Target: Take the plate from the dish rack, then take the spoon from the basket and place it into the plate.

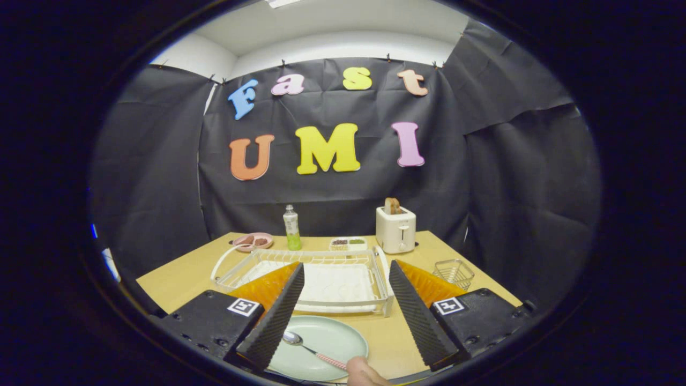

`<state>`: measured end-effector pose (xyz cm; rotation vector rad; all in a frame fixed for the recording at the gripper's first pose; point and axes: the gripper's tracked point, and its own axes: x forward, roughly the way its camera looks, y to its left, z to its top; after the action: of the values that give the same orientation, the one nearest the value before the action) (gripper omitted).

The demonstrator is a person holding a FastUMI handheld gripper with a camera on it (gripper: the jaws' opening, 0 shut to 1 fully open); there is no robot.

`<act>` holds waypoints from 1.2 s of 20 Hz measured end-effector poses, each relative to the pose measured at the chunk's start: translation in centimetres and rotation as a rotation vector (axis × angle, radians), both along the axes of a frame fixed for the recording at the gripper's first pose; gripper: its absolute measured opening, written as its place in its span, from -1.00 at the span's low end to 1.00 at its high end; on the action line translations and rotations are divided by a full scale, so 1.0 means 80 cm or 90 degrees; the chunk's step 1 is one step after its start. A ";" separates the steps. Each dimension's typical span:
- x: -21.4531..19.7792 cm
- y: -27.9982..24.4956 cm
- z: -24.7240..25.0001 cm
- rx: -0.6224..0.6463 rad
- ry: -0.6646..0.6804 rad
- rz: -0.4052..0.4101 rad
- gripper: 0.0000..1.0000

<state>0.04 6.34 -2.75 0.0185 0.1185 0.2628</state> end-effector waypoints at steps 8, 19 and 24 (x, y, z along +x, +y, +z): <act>-0.064 -0.057 0.102 -0.040 -0.135 -0.048 1.00; -0.072 -0.085 0.089 -0.040 -0.091 -0.078 1.00; -0.065 -0.089 0.077 -0.047 -0.079 -0.081 1.00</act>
<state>-5.12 -0.79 3.38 -0.0629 0.0032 0.1318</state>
